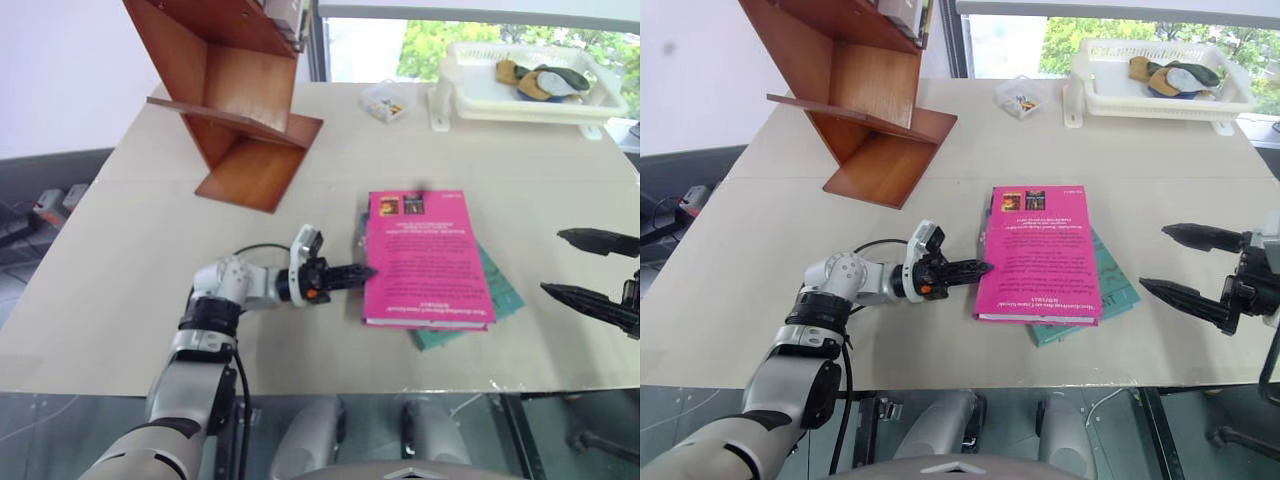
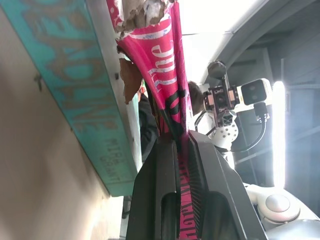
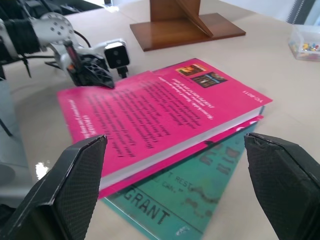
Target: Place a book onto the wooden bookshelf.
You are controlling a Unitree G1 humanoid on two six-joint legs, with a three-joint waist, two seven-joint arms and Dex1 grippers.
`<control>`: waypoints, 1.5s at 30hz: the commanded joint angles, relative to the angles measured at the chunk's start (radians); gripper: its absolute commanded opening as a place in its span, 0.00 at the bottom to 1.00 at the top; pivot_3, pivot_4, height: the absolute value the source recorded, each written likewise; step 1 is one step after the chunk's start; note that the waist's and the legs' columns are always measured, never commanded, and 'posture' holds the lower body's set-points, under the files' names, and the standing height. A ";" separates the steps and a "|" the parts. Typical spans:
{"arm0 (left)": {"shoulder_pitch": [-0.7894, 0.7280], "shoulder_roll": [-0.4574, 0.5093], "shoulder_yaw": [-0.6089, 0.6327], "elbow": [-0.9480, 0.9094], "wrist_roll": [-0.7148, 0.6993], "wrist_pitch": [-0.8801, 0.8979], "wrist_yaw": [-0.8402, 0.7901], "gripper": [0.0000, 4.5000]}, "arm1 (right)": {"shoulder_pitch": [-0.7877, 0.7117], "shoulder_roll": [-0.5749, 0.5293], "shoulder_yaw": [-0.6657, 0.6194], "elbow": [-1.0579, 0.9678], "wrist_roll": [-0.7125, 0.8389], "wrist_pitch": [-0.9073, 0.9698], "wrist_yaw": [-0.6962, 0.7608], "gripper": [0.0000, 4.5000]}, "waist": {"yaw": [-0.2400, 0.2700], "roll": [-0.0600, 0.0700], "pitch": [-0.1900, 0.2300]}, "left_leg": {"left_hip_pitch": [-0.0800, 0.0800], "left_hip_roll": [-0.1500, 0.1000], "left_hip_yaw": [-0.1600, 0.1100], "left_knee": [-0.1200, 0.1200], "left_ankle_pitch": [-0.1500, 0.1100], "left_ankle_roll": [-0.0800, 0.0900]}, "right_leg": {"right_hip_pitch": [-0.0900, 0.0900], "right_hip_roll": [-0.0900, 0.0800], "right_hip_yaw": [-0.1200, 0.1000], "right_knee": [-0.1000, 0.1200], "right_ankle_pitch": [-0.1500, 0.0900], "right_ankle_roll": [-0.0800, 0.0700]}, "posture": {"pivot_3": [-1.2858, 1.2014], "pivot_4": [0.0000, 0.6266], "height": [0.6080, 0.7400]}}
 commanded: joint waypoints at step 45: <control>-0.682 0.630 -0.244 -0.126 0.998 -1.585 -0.140 0.01 | -0.369 0.023 -0.109 0.568 0.332 0.208 0.271 1.00 | -0.021 -0.007 0.006 | -0.006 -0.001 0.004 0.002 -0.002 0.004 | -0.006 0.002 0.002 -0.001 0.002 0.003 | 0.52 0.24 1.00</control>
